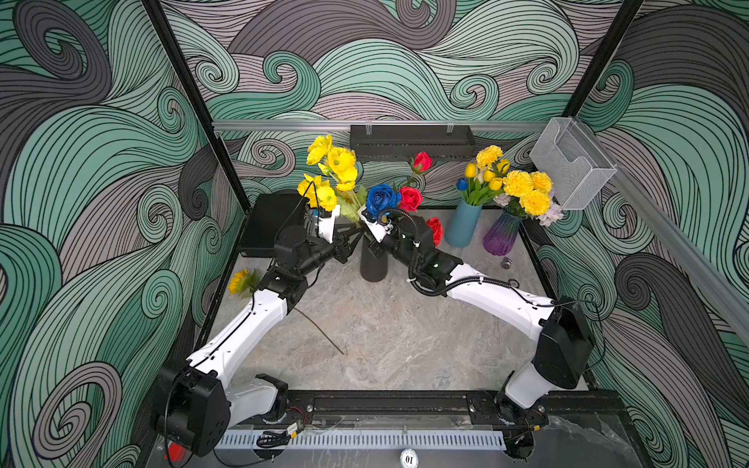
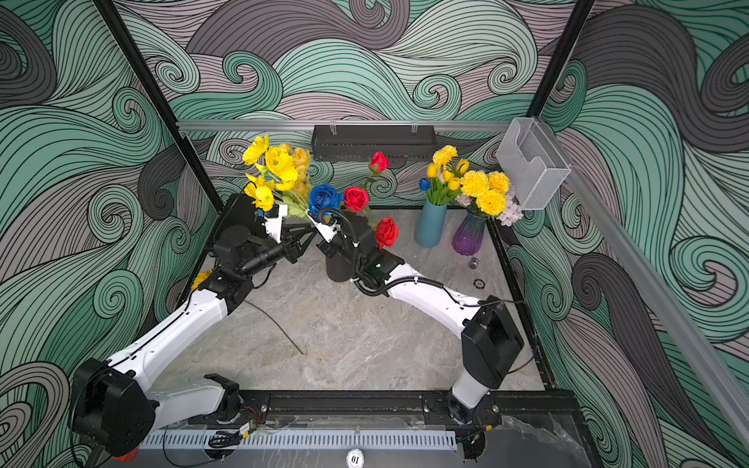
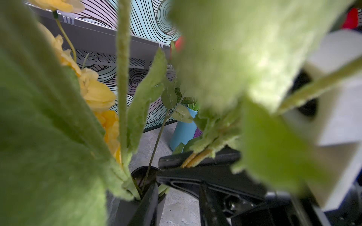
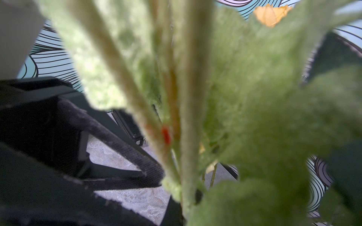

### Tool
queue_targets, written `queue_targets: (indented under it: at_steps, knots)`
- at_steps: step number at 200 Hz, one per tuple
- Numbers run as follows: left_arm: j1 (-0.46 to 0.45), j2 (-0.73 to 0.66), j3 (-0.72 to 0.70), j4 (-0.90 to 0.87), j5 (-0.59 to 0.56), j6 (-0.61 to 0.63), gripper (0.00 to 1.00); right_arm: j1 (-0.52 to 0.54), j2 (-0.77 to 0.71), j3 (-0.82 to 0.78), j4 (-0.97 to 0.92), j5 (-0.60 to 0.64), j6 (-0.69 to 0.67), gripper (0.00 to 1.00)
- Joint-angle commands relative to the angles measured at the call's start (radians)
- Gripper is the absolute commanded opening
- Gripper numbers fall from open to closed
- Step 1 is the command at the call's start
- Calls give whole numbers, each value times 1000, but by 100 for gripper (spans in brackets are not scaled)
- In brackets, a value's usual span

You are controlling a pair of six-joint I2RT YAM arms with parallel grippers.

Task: Pick out yellow flowers from the vase
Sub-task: Pick up the flower from the vase.

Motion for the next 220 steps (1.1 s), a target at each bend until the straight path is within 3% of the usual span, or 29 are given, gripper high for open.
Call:
queue_targets:
  at_steps: [1, 94, 136, 220]
  knots:
    - [-8, -2, 63, 118, 53, -19, 36, 36, -10, -18, -20, -72, -1, 1]
    - [-1, -99, -30, 130, -12, 6, 33, 23, -7, -18, -19, -45, 36, 0]
    - [-1, -52, 14, 111, 12, 7, 40, 23, -12, -19, -27, -83, 27, 0]
    - [-4, 21, 55, 69, 46, 29, 38, 26, -23, -11, -25, -98, 30, 0]
